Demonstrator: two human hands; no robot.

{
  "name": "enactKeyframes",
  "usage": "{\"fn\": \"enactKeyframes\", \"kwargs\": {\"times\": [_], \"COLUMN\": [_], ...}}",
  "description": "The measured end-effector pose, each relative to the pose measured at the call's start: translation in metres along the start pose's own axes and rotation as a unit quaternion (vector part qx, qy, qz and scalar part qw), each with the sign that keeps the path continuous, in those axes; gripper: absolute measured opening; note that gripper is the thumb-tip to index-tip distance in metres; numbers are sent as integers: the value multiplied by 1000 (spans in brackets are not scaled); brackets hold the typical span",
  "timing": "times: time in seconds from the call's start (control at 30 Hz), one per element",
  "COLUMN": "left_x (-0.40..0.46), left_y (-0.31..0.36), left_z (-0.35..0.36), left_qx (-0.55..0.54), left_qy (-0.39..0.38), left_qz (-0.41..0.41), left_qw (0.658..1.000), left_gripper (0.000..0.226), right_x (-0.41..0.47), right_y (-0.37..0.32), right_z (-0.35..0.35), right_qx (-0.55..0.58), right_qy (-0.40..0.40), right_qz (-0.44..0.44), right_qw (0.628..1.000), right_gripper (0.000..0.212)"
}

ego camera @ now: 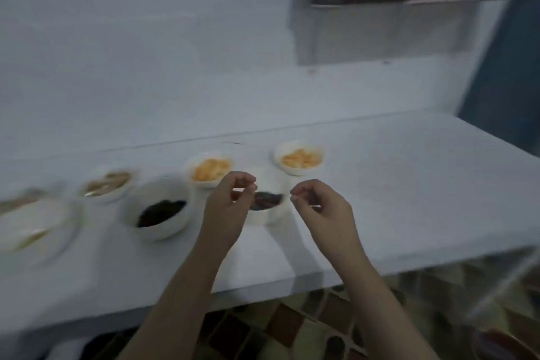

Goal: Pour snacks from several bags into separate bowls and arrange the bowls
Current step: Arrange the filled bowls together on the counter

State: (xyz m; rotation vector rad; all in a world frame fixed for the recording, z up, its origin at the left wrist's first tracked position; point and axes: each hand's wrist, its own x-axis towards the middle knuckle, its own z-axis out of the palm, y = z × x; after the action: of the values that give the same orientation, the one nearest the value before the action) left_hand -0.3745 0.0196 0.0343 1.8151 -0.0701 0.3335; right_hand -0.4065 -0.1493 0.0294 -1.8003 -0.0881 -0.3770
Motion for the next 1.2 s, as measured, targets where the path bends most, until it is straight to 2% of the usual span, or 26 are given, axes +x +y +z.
{"fn": "enactKeyframes", "kwargs": {"times": [0.1,0.37,0.6,0.73,0.8,0.83,0.87,0.93,0.97,1.0,1.07,1.17,1.2], "left_x": [3,29,91,136,163,177,190,212,221,229,242,259,264], "left_y": [-20,-75,-121,-159,-182,-194,-204,-221,-228,-234,-241,-239,-239], "left_z": [-73,-225,-333,-387,-409,-419,-428,-441,-446,-450,-451,-442,-437], "left_qx": [28,100,159,236,297,332,374,466,498,513,530,599,611], "left_qy": [77,215,233,190,175,161,137,53,12,-18,-46,-80,-87], "left_qz": [-22,-54,-58,-76,-91,-111,-143,-239,-277,-304,-315,-258,-241], "left_qw": [996,970,958,950,934,923,906,850,822,803,786,754,750], "left_gripper": [19,14,11,12,16,19,25,38,43,45,41,11,9], "right_x": [15,52,97,126,139,145,150,157,160,161,163,170,174], "right_y": [-17,-47,-64,-63,-57,-52,-49,-41,-37,-35,-25,-9,-5], "right_z": [70,241,368,434,466,483,499,525,536,544,558,576,581], "right_qx": [3,-70,-103,-145,-229,-301,-382,-526,-575,-608,-632,-637,-640], "right_qy": [-92,-208,-241,-275,-327,-361,-397,-456,-467,-465,-436,-380,-366], "right_qz": [-20,-114,-124,-103,-87,-90,-97,-105,-110,-118,-147,-160,-155], "right_qw": [996,969,957,945,912,878,829,710,662,633,624,651,658], "right_gripper": [17,16,11,11,12,16,22,37,42,43,31,20,21]}}
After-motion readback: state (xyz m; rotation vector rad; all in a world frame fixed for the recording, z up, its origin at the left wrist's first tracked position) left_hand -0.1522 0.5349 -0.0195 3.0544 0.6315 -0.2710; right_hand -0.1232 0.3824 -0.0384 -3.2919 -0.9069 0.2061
